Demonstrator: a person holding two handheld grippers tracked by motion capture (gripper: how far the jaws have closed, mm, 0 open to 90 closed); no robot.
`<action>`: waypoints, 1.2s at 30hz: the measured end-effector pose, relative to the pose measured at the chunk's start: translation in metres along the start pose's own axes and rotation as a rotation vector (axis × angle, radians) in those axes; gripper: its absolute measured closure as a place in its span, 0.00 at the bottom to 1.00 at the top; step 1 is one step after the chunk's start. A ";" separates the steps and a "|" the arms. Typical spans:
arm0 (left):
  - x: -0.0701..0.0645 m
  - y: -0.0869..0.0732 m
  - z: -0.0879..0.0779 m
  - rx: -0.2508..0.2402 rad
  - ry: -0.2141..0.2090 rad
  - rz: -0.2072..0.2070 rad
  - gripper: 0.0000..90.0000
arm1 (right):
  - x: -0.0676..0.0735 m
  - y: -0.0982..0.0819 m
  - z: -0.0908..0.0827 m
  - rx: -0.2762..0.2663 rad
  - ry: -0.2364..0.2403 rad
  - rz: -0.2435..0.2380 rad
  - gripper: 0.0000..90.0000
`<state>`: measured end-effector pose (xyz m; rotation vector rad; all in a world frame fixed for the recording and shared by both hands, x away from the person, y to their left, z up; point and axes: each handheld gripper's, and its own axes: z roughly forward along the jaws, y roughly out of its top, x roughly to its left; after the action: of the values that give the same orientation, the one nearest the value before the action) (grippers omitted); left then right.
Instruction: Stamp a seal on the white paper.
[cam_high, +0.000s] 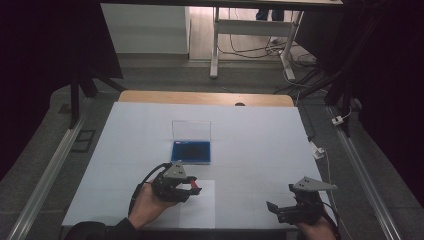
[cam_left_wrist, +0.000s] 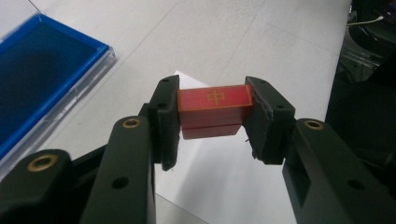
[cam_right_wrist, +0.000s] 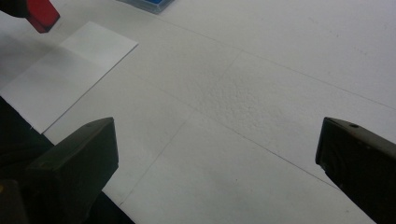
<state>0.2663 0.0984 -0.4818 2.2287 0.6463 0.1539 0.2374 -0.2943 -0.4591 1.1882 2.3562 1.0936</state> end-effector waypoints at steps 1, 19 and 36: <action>0.000 -0.001 0.002 -0.001 -0.003 -0.003 0.64 | 0.000 0.000 0.000 0.001 -0.001 -0.001 0.00; -0.009 -0.015 0.033 0.096 0.010 0.060 0.65 | 0.000 0.000 0.000 -0.003 0.001 -0.001 0.00; -0.016 -0.017 0.035 0.099 0.049 0.057 0.66 | 0.000 0.000 0.000 0.002 0.001 0.002 0.00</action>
<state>0.2568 0.0768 -0.5159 2.3465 0.6297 0.2102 0.2377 -0.2940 -0.4591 1.1911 2.3578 1.0934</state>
